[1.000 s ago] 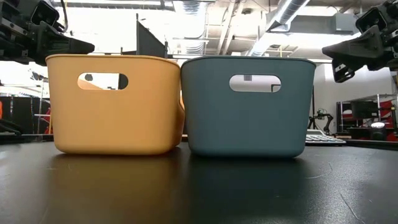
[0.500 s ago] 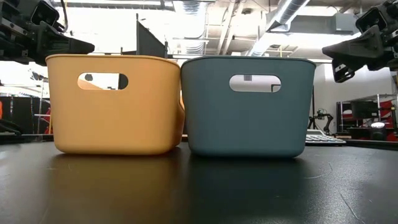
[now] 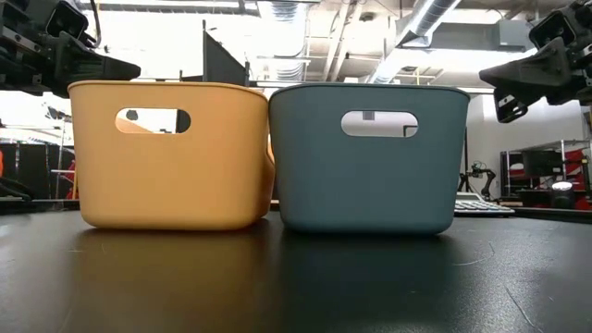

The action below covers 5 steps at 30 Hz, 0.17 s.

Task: Sort batteries
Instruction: Return to home position

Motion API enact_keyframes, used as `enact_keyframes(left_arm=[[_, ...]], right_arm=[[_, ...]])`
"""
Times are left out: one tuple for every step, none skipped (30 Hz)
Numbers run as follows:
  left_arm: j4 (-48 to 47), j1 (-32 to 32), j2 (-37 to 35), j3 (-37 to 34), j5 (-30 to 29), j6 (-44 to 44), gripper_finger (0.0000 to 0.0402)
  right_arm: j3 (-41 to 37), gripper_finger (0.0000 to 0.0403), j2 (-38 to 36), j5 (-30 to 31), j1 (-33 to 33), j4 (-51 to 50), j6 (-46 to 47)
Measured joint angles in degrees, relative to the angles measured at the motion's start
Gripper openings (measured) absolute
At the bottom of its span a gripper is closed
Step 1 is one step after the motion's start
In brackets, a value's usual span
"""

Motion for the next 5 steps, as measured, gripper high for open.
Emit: enact_keyframes(left_arm=[[0.0,0.0,0.0,0.0,-0.01,0.0,0.0002],[0.0,0.0,0.0,0.0,0.0,0.0,0.0002],[0.0,0.0,0.01,0.0,-0.01,0.0,0.0002],[0.0,0.0,0.01,0.0,-0.01,0.0,0.0002],[0.0,0.0,0.0,0.0,0.0,0.0,0.0002]], right_arm=[[0.0,0.0,0.0,0.0,0.0,0.01,0.0],[0.0,0.0,0.0,0.0,-0.01,0.0,0.0],[0.0,0.0,0.0,0.0,0.0,0.0,0.0],[0.0,0.0,0.0,0.0,-0.01,0.02,0.0],[0.0,0.0,0.0,-0.02,0.0,0.0,0.0]])
